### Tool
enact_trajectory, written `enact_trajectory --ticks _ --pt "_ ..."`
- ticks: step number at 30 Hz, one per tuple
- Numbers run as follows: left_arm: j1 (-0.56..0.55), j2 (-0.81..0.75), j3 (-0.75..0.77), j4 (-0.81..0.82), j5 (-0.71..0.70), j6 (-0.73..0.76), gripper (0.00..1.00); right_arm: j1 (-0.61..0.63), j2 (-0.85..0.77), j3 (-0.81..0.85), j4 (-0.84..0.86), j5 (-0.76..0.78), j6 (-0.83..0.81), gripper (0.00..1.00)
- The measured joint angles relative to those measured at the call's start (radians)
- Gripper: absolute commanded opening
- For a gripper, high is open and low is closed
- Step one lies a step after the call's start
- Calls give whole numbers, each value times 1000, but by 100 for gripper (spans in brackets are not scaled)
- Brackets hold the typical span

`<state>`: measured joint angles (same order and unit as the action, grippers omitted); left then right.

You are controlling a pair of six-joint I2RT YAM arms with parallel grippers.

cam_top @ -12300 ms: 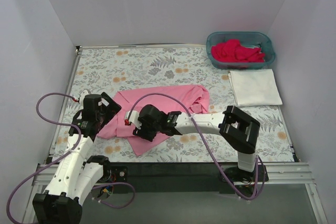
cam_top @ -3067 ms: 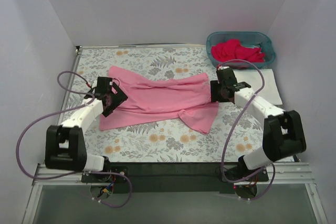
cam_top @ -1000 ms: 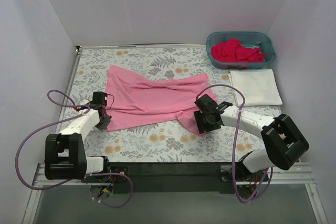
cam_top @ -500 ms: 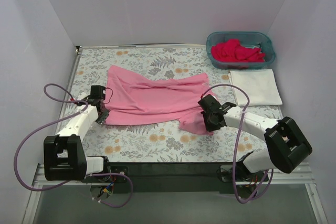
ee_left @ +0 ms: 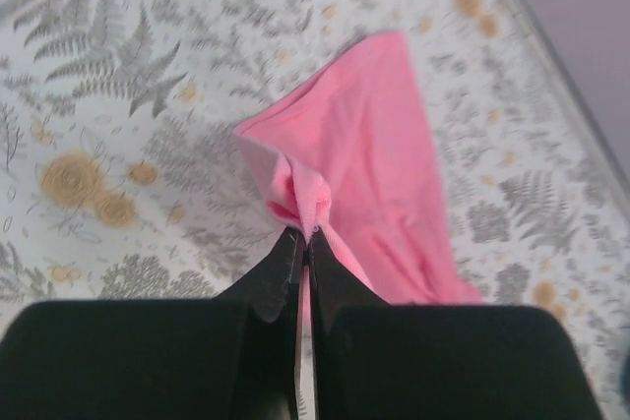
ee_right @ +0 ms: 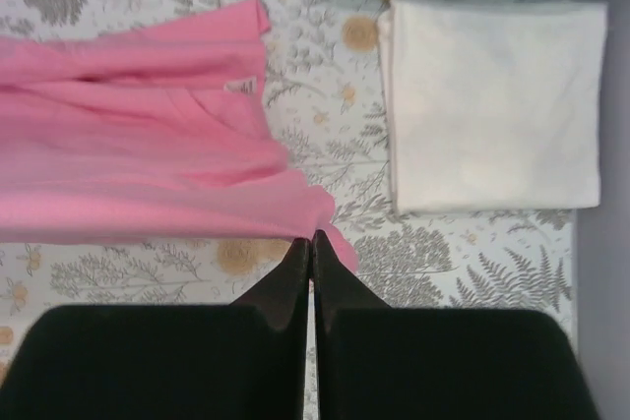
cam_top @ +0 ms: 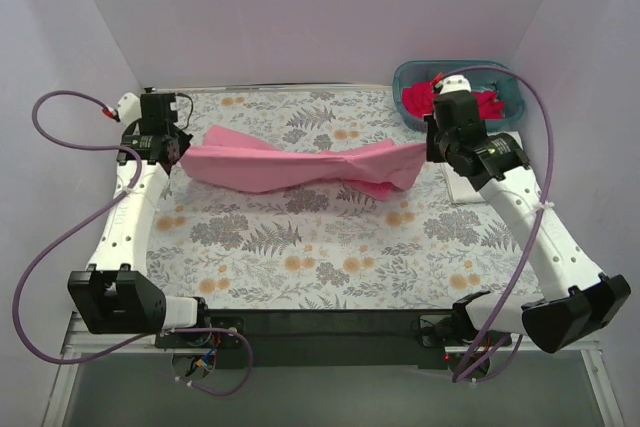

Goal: Fold and stack the t-shirts
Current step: Flatten the tshirt out

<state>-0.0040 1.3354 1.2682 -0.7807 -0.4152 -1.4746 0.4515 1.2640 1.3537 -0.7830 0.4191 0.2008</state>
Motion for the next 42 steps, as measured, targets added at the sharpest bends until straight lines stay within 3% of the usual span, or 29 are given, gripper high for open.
enact_trajectory --ticks 7,18,26,30,35,42 --pt "-3 -66 281 -22 7 107 0 -13 -56 270 -31 78 -94 1" --pt "-6 -415 531 77 90 264 0 -13 -283 580 28 54 -305 1" --pt "-19 -413 638 113 171 323 0 -11 -301 750 62 -1 -447 1" --pt "-23 -343 602 134 188 341 0 -6 -270 729 91 -2 -513 1" --pt "-23 -209 425 188 204 341 0 -6 -190 539 175 29 -570 1" --pt "-21 170 214 298 170 341 0 -54 153 300 338 29 -629 1"
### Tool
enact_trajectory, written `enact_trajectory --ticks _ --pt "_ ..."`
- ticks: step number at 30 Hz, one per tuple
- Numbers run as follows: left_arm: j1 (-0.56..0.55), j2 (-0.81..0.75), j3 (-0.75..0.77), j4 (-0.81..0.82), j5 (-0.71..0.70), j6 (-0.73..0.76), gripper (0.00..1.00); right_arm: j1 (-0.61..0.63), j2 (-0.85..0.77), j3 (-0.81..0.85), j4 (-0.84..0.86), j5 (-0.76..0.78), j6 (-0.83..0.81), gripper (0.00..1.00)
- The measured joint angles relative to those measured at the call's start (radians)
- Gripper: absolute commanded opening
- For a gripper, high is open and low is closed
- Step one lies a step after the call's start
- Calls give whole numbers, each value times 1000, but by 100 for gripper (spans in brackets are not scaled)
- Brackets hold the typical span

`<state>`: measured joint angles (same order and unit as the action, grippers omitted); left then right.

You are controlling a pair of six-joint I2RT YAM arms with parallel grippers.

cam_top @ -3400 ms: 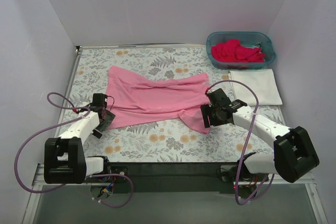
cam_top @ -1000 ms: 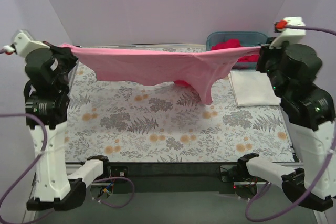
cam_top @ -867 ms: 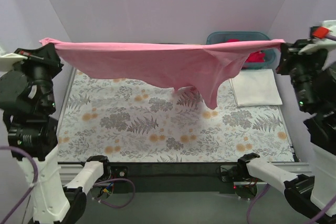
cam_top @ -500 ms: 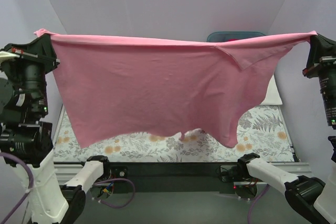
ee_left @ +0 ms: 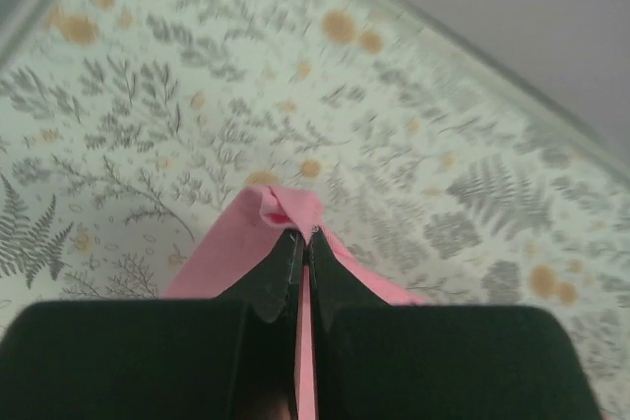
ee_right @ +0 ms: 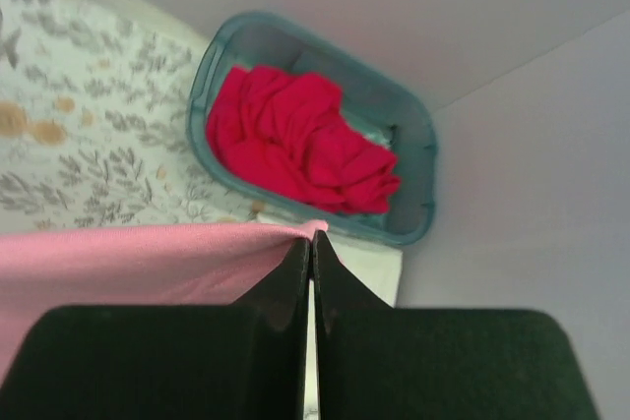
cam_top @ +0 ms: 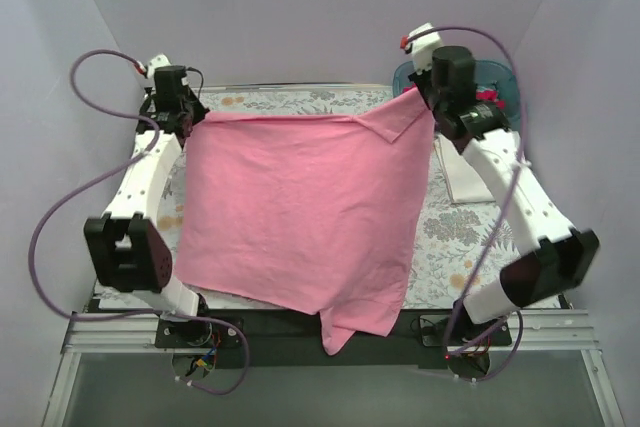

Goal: Fold and stack the t-shirts
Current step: Flatten the tshirt out, then fold the tshirt

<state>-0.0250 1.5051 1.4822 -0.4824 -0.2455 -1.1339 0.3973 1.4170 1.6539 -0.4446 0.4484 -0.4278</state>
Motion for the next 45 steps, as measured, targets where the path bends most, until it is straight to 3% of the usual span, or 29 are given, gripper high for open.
enact_trajectory --ticks 4,9,16,26,45 --pt "3 233 -35 29 -24 -10 0 -49 218 -100 97 -50 -6 1" --pt "6 475 -13 49 -48 -27 0 -76 436 -100 200 -92 -13 1" --pt "16 621 93 51 -69 -34 0 -83 634 8 267 -104 -13 1" --pt "51 621 176 57 -60 -34 0 -83 608 22 254 -124 38 1" --pt "62 507 125 -124 -30 -101 0 -83 438 -8 -156 -380 376 1"
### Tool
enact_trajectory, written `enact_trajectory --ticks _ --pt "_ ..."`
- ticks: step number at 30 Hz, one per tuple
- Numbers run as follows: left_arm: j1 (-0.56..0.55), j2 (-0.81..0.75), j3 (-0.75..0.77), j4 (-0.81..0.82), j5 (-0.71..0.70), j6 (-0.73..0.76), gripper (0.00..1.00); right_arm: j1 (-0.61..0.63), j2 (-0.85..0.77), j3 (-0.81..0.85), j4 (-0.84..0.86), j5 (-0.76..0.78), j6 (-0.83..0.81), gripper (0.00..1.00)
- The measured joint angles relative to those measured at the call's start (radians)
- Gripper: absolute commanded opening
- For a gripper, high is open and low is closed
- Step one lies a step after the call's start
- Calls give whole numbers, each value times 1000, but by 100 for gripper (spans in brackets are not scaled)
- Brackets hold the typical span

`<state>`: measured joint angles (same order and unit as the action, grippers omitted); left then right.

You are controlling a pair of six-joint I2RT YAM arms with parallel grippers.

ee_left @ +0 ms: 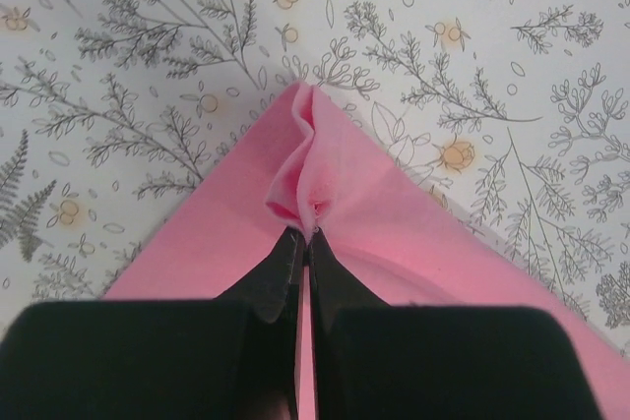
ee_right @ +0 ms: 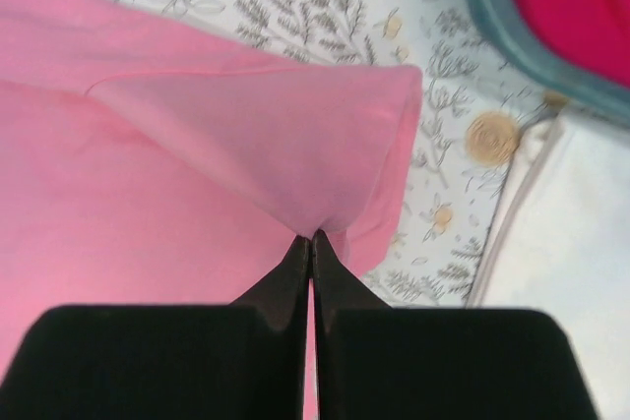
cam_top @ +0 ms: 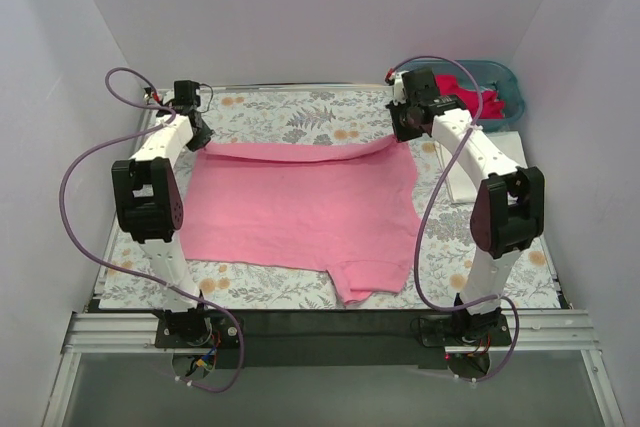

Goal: Fold and stack the t-shirts
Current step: Fold the tshirt

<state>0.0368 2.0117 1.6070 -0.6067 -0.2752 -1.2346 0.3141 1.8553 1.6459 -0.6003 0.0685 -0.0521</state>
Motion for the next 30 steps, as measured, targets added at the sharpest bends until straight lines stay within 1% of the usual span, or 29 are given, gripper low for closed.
enact_trajectory --ticks 5,15,18,26,30 --pt "10 -61 -36 -23 9 -12 0 0 -56 -39 -65 -37 66 1" --pt "46 -63 -45 -47 39 -22 0 0 -106 -39 -144 -102 114 1" --pt "46 -72 -83 -44 50 -27 0 0 -108 -47 -160 -126 127 1" --pt "46 -113 -283 -12 85 -53 0 0 -134 -215 -163 -159 151 1" --pt "46 -114 -330 2 85 -60 0 0 -135 -314 -154 -162 159 1"
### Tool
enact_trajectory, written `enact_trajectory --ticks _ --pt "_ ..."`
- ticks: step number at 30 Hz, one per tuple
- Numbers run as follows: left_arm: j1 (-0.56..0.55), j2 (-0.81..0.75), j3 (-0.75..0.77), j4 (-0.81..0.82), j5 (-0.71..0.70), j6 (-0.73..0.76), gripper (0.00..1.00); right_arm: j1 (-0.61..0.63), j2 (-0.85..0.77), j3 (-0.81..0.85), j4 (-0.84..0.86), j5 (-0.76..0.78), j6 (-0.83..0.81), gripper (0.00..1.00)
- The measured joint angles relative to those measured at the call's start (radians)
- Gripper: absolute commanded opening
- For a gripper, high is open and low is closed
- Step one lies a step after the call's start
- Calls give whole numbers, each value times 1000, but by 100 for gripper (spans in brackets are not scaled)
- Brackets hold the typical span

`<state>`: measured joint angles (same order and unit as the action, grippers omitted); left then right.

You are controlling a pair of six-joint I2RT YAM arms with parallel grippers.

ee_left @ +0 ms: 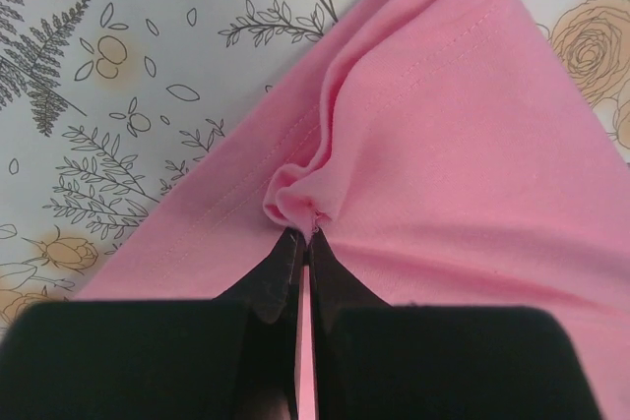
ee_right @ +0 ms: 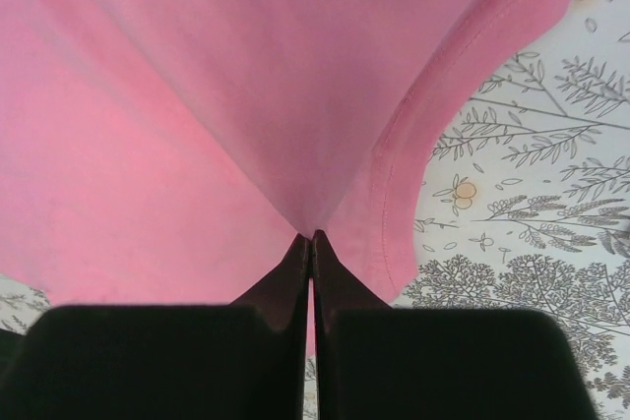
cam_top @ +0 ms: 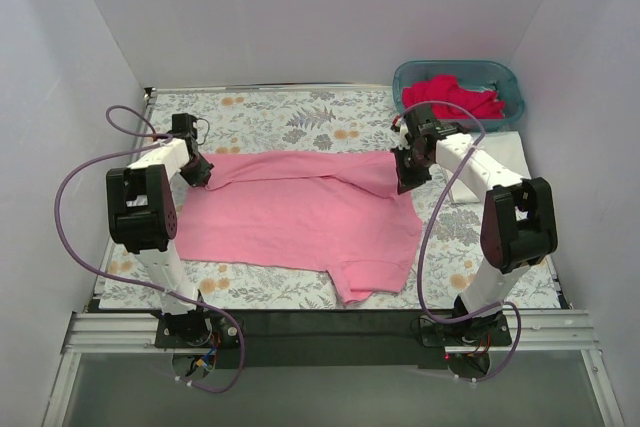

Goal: Fold and stack the t-shirts
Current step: Fold the tshirt

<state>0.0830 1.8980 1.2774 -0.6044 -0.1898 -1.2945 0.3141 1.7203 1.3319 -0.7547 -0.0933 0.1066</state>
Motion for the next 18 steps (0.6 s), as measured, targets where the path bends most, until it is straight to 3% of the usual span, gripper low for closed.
enact_trajectory --ticks 11,18 --pt "5 -32 -11 34 -58 -13 0 -21 -51 -96 45 35 23 1" --pt "18 13 99 -2 -95 -11 0 -47 -115 -79 53 25 29 1"
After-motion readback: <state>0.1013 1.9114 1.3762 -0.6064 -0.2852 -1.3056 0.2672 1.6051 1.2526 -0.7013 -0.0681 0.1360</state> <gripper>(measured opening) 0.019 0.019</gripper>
